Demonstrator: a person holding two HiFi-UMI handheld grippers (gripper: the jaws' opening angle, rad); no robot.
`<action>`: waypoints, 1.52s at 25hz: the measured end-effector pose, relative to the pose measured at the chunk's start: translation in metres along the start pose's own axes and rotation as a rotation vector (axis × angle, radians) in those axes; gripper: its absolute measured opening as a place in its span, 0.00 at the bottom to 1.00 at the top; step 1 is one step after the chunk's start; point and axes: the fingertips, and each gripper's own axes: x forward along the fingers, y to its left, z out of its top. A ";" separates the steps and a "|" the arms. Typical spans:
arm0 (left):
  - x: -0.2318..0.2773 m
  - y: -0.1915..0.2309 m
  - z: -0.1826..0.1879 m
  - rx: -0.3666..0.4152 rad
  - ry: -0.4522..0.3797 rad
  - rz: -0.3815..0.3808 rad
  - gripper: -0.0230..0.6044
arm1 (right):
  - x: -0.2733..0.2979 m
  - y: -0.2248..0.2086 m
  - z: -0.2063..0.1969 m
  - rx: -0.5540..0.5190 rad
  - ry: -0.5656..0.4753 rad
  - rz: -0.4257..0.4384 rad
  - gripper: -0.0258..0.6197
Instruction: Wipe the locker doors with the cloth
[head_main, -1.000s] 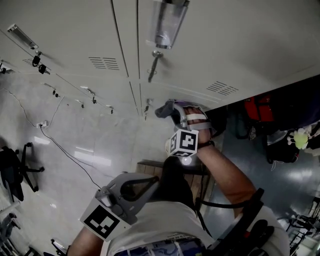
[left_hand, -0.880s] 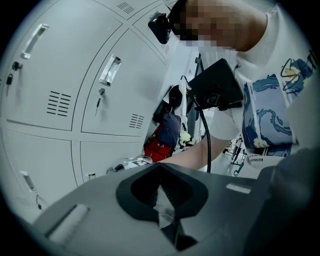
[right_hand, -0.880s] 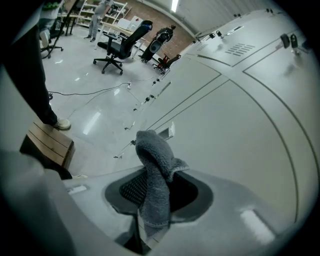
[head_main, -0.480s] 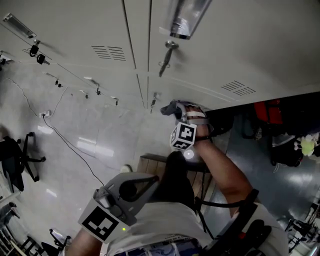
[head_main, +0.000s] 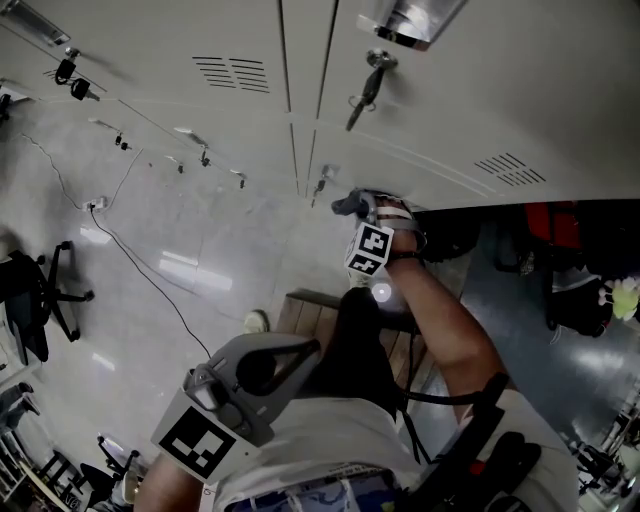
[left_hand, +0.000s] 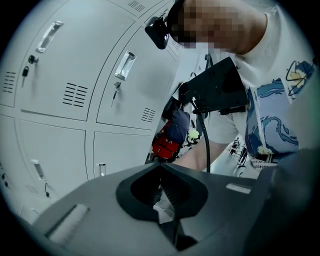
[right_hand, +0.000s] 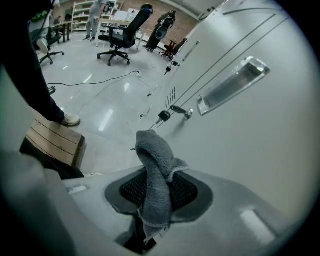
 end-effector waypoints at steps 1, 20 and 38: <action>0.000 0.001 -0.001 -0.005 0.001 0.005 0.04 | 0.005 0.001 -0.001 0.002 0.009 0.002 0.21; -0.012 -0.008 0.018 0.055 -0.050 -0.041 0.04 | -0.095 -0.011 0.034 0.037 -0.073 0.006 0.22; -0.022 -0.017 0.028 0.094 -0.106 -0.073 0.04 | -0.230 -0.140 0.079 -0.040 -0.151 -0.330 0.22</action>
